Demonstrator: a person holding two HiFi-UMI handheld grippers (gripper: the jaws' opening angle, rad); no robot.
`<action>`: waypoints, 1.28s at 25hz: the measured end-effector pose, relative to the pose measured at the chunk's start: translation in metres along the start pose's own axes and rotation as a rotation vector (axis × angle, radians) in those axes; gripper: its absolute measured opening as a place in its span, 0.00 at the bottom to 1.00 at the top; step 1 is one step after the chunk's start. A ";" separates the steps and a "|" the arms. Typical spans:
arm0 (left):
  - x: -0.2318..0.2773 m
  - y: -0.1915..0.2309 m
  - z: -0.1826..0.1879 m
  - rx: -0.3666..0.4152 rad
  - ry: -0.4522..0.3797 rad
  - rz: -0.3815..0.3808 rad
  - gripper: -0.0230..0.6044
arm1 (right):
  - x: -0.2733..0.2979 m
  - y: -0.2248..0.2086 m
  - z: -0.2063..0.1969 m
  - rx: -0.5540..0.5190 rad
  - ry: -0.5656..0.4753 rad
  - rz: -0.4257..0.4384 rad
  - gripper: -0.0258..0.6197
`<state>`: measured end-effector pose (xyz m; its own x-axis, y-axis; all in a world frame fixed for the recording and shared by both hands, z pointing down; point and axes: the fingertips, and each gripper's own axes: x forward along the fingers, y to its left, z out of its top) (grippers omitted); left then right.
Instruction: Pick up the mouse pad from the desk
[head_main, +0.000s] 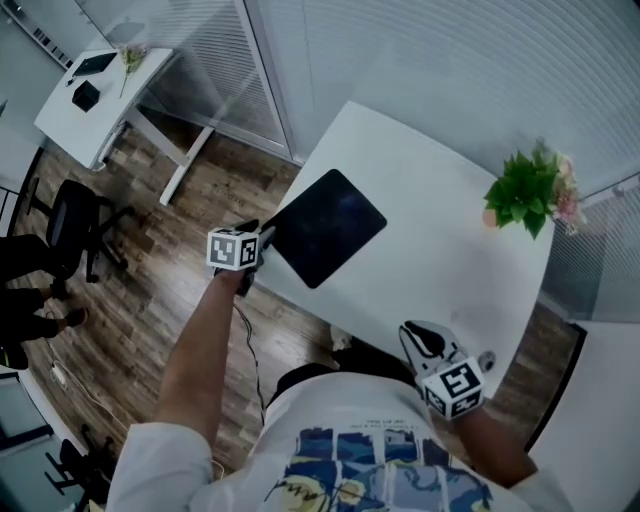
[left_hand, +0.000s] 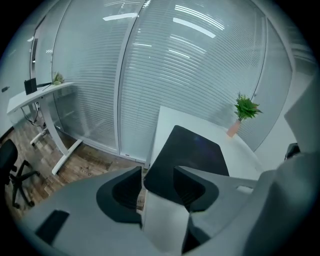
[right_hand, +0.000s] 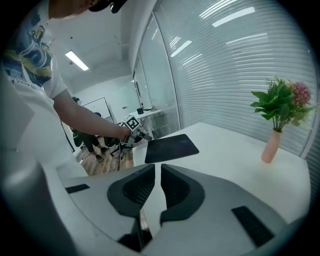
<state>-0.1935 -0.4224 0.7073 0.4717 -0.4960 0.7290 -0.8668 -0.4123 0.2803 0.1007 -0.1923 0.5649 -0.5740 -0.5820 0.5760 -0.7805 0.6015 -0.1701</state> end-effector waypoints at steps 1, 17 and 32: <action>0.005 0.001 -0.001 -0.002 0.011 -0.005 0.34 | 0.001 -0.003 -0.004 0.007 0.005 0.000 0.10; 0.028 0.007 -0.014 -0.070 0.041 -0.063 0.28 | 0.023 -0.011 -0.016 0.069 0.050 0.034 0.09; -0.005 -0.009 0.006 0.036 0.016 0.094 0.06 | 0.025 -0.006 -0.001 0.042 0.011 0.060 0.07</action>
<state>-0.1867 -0.4207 0.6979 0.3859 -0.5216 0.7609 -0.9005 -0.3923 0.1877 0.0914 -0.2100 0.5806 -0.6176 -0.5396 0.5722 -0.7547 0.6115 -0.2379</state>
